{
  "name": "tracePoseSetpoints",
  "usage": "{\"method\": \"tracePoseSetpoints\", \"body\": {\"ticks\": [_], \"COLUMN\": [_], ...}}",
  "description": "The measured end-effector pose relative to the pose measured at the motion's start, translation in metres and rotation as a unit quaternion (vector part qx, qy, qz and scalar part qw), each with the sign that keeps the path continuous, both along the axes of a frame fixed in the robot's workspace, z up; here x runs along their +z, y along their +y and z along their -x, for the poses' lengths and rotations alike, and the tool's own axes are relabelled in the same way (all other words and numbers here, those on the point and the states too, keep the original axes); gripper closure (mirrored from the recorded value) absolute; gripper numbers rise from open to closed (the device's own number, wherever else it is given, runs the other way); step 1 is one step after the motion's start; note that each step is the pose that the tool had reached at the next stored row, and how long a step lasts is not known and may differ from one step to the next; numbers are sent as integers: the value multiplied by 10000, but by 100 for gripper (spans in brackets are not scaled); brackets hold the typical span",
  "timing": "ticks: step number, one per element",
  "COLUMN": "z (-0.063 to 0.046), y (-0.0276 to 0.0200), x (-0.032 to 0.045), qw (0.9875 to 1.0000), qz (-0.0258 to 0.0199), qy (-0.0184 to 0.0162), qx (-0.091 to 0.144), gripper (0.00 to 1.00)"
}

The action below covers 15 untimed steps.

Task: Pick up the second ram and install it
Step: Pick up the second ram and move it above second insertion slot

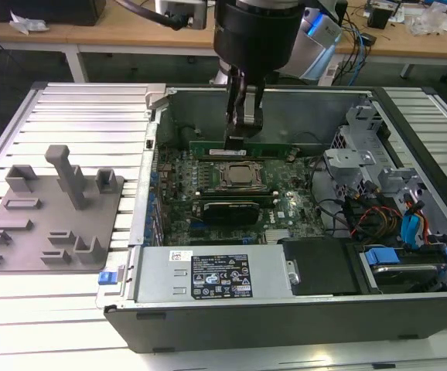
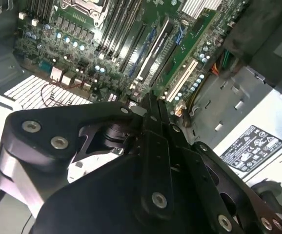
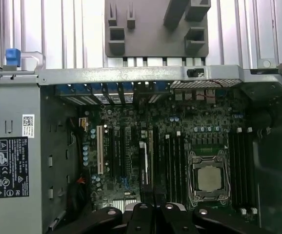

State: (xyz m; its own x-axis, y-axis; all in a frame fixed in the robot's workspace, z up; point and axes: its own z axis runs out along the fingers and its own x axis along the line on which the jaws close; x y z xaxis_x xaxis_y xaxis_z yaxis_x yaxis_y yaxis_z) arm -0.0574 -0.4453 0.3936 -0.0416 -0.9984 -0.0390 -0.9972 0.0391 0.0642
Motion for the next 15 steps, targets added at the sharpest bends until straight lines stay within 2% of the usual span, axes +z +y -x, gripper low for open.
{"method": "tracePoseSetpoints", "body": {"ticks": [2,3,5,13,15], "z": [-6,-13,-14,-17,-17], "y": [13,31,48,278,307], "x": [-47,-106,-137,-284,-297], "qw": [10000,10000,10000,10000,10000], "qz": [0,0,0,0,0], "qy": [0,1,0,0,0], "qx": [1,2,0,1,1], "gripper": [91,91,91,91,91]}}
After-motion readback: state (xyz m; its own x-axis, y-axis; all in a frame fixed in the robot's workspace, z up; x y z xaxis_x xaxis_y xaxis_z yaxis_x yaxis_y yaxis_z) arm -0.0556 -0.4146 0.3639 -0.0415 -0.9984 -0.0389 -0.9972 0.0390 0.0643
